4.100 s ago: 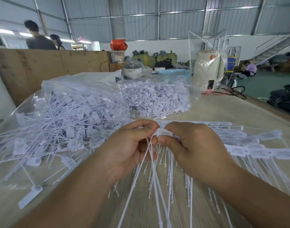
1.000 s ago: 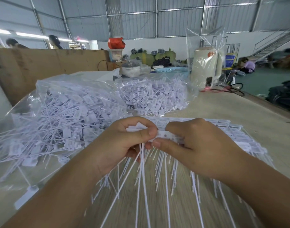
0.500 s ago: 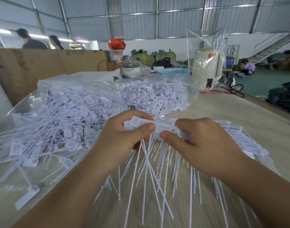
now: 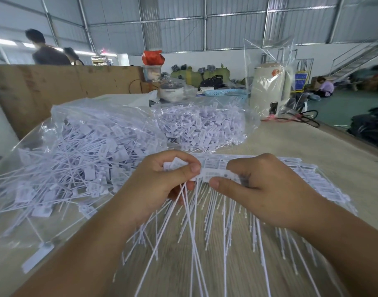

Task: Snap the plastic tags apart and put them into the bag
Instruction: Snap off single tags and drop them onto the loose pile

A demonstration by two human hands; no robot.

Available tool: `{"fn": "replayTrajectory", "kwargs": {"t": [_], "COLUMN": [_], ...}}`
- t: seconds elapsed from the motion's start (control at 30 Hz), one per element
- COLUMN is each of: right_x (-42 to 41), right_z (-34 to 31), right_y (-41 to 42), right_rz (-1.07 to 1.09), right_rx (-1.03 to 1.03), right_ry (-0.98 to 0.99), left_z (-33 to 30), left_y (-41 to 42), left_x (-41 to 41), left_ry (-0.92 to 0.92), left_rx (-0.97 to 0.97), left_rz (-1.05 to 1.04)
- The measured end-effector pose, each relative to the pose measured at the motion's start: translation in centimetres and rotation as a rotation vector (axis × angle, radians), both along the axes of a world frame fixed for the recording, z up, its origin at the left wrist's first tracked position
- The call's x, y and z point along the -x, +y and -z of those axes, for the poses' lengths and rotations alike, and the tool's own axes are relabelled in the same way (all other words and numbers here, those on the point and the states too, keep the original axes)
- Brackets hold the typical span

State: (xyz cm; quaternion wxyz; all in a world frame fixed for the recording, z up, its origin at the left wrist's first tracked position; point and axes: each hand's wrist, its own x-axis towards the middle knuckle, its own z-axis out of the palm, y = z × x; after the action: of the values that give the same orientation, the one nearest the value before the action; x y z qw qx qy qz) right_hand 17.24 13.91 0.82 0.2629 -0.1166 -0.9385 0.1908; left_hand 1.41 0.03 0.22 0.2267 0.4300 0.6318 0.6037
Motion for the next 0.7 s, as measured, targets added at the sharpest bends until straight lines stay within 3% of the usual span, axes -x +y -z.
{"fn": "replayTrajectory", "kwargs": {"t": [0.3,0.7], "right_x": [0.11,0.43], "right_z": [-0.01,0.88], "right_y": [0.08,0.24], "right_rz": [-0.006,-0.066], "right_rx": [0.040,0.034], "right_ry": [0.007,-0.049], "left_z": [0.42,0.67], "left_y": [0.39,0.26], "left_x": [-0.42,0.14], "left_ry": [-0.035,0.026], "left_rx": [-0.097,0.103], "left_rz": [-0.030,0.081]}}
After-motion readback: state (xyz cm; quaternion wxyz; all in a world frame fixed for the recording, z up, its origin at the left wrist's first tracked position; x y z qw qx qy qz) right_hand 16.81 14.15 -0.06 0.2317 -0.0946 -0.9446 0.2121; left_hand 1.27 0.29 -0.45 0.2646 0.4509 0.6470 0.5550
